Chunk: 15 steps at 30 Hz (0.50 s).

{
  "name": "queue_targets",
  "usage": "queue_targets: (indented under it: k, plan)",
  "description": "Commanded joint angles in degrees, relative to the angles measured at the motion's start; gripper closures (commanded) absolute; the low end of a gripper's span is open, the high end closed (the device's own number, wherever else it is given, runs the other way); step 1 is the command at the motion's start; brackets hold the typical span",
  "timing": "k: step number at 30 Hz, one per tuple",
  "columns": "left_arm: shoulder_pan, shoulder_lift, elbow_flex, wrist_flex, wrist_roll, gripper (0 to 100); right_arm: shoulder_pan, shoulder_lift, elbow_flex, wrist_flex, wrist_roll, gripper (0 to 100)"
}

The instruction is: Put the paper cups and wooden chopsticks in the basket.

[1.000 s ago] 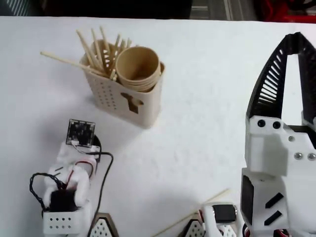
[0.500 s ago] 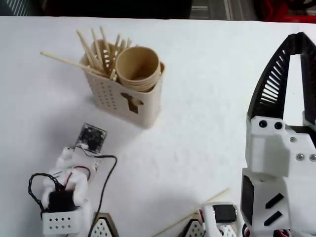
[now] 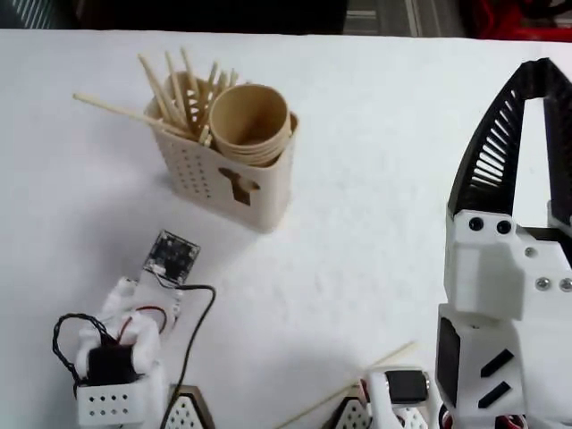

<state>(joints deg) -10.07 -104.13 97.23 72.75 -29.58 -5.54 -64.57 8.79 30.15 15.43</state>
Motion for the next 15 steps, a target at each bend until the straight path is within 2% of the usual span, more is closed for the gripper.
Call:
queue_targets:
  k: [1, 7, 15]
  plan:
    - [-0.40, 0.92, -0.18, 0.70, -0.44, 89, 0.22, 4.26, -0.97, -2.42, -0.53, 97.8]
    - [-0.40, 0.92, -0.18, 0.70, -0.44, 89, 0.22, 10.68, -0.97, -5.23, -0.53, 97.8]
    - [-0.40, 0.92, -0.18, 0.70, -0.44, 89, 0.22, 11.74, -0.97, -5.49, -0.53, 97.8]
